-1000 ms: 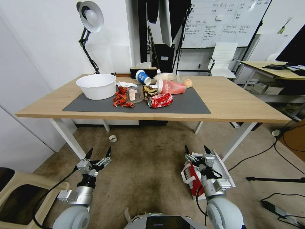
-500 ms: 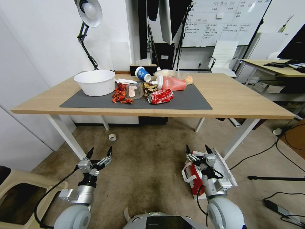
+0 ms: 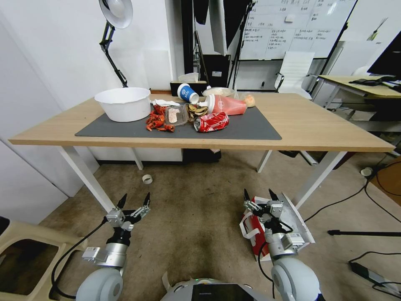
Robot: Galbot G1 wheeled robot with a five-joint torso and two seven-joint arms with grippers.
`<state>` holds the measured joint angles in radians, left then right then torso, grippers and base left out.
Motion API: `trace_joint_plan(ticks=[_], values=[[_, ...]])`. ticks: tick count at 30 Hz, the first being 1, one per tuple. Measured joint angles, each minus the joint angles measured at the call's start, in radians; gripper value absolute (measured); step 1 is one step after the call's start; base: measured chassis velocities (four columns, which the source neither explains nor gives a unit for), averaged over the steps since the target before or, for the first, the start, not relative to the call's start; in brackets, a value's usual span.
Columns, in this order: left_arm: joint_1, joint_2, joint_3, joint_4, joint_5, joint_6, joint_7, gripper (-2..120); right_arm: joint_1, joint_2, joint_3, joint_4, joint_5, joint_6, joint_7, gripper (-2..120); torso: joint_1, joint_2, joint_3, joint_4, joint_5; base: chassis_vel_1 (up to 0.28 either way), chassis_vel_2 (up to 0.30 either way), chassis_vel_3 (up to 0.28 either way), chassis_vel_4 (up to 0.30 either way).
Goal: Pick up the food delivery bag from the floor and place it on the table.
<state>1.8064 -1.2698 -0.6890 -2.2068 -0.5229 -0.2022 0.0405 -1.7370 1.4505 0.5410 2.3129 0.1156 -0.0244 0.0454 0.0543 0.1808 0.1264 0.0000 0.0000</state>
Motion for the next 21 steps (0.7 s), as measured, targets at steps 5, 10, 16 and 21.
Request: trace_joint_plan(ticks=[5, 10, 16, 21], values=[[-0.001, -0.001, 0.002, 0.001, -0.001, -0.002, 0.0, 100, -0.001, -0.001, 0.004, 0.005, 0.0, 0.002, -0.007, 100, -0.005, -0.025, -0.02, 0.0, -0.0001, 0.0, 0.0, 0.0, 0.0], [0.001, 0.001, -0.001, 0.001, -0.002, -0.004, 0.0, 100, -0.005, -0.002, 0.009, 0.007, 0.011, 0.015, -0.017, 100, -0.009, -0.048, -0.039, 0.0, 0.0, 0.0, 0.0, 0.0, 0.0], [0.0, 0.001, -0.003, 0.002, -0.005, -0.005, -0.001, 100, -0.007, -0.005, 0.011, 0.005, 0.02, 0.036, -0.019, 100, -0.012, -0.07, -0.058, 0.0, 0.0, 0.0, 0.0, 0.0, 0.0], [-0.001, -0.003, 0.001, 0.005, -0.004, -0.006, 0.001, 93, -0.011, -0.013, 0.021, 0.005, 0.02, 0.032, -0.019, 100, -0.015, -0.092, -0.076, 0.0, 0.0, 0.0, 0.0, 0.0, 0.0]])
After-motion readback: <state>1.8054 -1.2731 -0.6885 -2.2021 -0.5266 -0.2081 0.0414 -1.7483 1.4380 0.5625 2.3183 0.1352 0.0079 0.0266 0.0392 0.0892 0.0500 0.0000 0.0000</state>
